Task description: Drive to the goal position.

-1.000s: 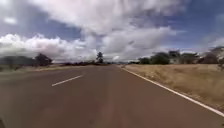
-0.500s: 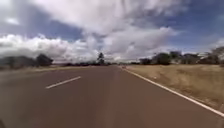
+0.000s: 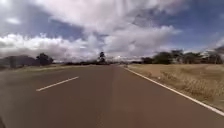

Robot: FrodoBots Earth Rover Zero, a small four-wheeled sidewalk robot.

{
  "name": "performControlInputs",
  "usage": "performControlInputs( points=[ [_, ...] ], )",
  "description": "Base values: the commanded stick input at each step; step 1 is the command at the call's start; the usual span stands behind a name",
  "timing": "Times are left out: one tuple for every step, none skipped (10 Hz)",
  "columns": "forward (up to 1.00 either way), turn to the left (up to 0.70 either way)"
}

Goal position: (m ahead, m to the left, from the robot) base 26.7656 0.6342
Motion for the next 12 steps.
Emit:
performControlInputs(
  points=[
    [0.7, 0.0],
    [0.7, 0.0],
    [0.7, 0.0],
    [0.7, 0.0],
    [0.7, 0.0],
    [0.7, 0.0],
    [0.7, 0.0],
    [0.7, 0.0],
    [0.7, 0.0],
    [0.7, 0.0],
    [0.7, 0.0],
    [0.7, 0.0]
  ],
)
